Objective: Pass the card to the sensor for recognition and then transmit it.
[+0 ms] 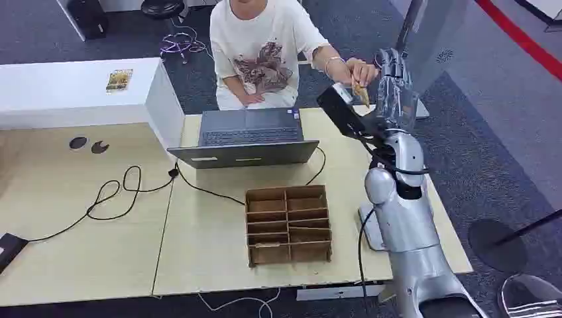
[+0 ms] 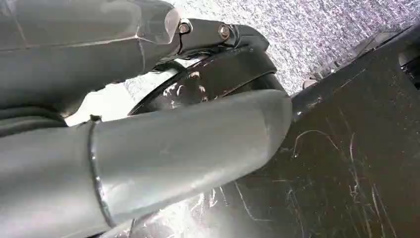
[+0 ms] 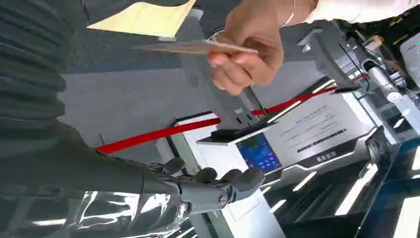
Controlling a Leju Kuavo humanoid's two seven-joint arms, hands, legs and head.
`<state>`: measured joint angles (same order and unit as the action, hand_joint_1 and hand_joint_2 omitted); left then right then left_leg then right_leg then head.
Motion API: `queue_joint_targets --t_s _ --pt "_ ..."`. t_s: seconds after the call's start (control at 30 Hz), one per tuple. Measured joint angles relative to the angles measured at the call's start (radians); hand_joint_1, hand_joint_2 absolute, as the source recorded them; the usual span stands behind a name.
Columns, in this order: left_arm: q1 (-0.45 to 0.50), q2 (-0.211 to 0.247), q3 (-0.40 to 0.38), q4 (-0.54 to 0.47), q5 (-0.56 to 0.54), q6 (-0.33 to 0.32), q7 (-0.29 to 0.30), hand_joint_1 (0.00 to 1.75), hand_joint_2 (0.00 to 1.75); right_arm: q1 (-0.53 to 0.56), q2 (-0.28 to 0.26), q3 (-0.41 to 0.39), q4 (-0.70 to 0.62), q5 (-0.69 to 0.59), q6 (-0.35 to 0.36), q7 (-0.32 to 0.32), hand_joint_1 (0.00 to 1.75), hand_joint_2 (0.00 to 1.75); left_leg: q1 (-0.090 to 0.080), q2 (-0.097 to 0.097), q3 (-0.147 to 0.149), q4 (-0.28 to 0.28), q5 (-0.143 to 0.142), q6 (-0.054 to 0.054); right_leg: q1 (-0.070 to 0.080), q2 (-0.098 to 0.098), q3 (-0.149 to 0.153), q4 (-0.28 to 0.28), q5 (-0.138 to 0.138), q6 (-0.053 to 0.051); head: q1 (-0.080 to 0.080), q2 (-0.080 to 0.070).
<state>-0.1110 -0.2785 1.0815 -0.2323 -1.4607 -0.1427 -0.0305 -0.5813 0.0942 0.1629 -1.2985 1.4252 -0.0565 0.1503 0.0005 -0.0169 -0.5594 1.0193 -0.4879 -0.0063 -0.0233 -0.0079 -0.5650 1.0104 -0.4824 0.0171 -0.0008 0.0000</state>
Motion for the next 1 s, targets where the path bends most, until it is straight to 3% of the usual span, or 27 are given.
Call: queue_joint_targets --t_s 0.23,0.27,0.3,0.33,0.4,1.0 --pt "0.000 0.000 -0.001 0.000 0.000 -0.003 0.001 0.00 0.00 -0.040 0.018 -0.025 0.044 0.020 0.002 0.011 0.03 1.75 0.000 0.000 0.000 0.000 0.000 0.000 0.000 0.000 0.000 0.000 0.000 0.000 0.000 0.000" --pt "0.000 0.000 -0.001 0.000 0.000 -0.003 0.001 0.00 0.00 -0.041 0.019 -0.029 0.047 0.022 0.002 0.011 0.66 1.75 0.000 0.000 0.000 0.000 0.000 0.000 0.000 0.000 0.000 0.000 0.000 0.000 0.000 0.000" --pt "0.000 0.000 -0.001 0.000 0.000 -0.004 0.001 0.00 0.00 -0.043 0.020 -0.034 0.050 0.025 0.002 0.012 1.48 1.75 0.000 0.000 0.000 0.000 0.000 0.000 0.000 0.000 0.000 0.000 0.000 0.000 0.000 0.000" --pt "0.000 0.000 -0.001 0.000 0.000 -0.005 0.001 0.00 0.00 -0.044 0.022 -0.038 0.054 0.030 0.002 0.012 1.48 1.75 0.000 0.000 0.000 0.000 0.000 0.000 0.000 0.000 0.000 0.000 0.000 0.000 0.000 0.000" --pt "-0.001 0.000 -0.001 0.000 0.000 -0.005 0.001 0.00 0.00 -0.045 0.022 -0.044 0.059 0.032 0.002 0.013 1.73 1.75 0.000 0.000 0.000 0.000 0.000 0.000 0.000 0.000 0.000 0.000 0.000 0.000 0.000 0.000" --pt "-0.001 0.003 -0.008 0.000 0.000 -0.008 0.001 0.00 0.00 -0.048 0.023 -0.064 0.071 0.043 0.000 0.012 1.75 1.75 0.000 0.000 0.000 0.000 0.000 0.000 0.000 0.000 0.000 0.000 0.000 0.000 0.000 0.000"
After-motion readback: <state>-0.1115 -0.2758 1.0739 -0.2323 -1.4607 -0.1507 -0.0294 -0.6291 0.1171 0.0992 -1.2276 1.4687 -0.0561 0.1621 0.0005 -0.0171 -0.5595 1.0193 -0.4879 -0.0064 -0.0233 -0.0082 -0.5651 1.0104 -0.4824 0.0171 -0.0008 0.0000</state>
